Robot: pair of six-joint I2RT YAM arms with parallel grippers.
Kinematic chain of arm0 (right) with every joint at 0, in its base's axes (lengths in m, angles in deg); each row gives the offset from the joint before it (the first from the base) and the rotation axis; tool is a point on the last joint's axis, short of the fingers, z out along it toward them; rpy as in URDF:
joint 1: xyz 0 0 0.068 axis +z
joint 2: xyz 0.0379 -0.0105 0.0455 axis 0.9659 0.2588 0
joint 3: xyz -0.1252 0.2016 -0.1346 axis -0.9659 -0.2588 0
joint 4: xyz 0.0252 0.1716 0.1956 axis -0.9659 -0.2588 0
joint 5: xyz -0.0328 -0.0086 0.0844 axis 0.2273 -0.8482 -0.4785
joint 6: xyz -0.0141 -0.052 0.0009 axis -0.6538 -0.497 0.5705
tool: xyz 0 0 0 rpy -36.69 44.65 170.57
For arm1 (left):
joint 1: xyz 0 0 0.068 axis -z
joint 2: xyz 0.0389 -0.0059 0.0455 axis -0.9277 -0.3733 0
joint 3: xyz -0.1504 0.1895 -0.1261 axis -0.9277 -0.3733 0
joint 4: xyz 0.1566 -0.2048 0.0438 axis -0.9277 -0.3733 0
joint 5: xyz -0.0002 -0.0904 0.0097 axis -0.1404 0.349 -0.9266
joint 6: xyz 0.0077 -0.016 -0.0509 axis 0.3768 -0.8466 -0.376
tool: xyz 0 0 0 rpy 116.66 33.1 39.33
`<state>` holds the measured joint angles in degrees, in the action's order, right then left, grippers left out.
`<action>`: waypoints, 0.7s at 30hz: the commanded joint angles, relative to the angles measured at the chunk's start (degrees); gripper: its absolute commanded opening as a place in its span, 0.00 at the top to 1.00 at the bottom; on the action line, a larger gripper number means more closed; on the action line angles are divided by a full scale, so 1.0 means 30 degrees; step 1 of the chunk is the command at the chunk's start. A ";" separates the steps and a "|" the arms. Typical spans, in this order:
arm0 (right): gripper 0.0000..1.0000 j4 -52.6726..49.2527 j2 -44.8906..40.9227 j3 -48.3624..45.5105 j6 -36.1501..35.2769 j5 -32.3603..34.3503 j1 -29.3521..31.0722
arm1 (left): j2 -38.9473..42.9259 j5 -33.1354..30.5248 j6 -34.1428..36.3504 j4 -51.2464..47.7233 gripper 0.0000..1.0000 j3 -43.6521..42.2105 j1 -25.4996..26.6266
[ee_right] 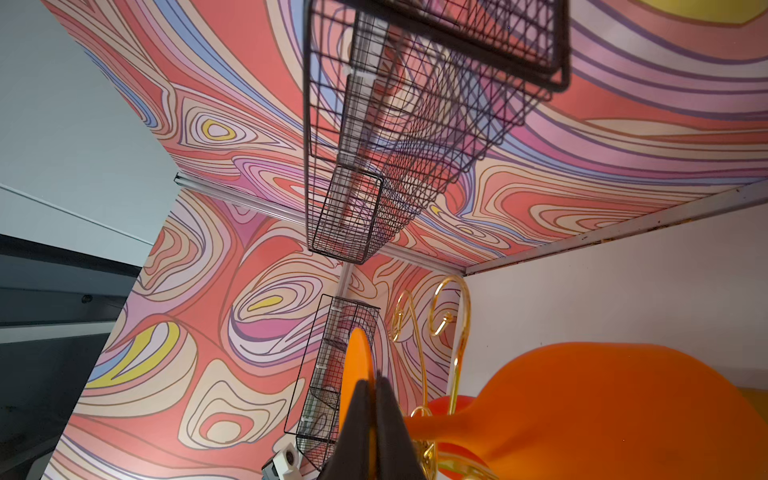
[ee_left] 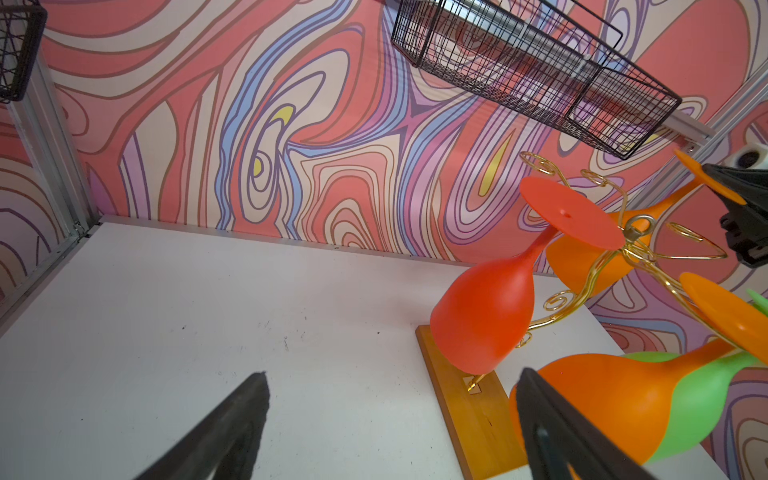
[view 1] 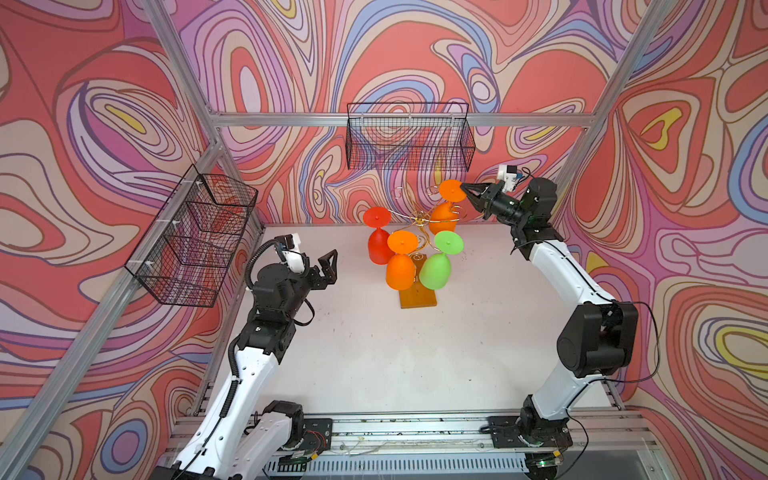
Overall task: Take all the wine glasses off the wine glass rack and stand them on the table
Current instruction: 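Lift the orange glass up off the rack with the right gripper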
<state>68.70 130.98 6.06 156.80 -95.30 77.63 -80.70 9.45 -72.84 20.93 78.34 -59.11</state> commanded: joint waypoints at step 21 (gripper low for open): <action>1.00 -0.2697 -0.2616 -0.0152 -0.3433 0.2141 -0.1755 | 0.0337 0.0505 0.0130 -0.0080 0.08 -0.0003 0.0084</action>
<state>61.73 127.35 5.78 149.54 -90.63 73.00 -80.66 9.95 -72.84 20.93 78.34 -59.11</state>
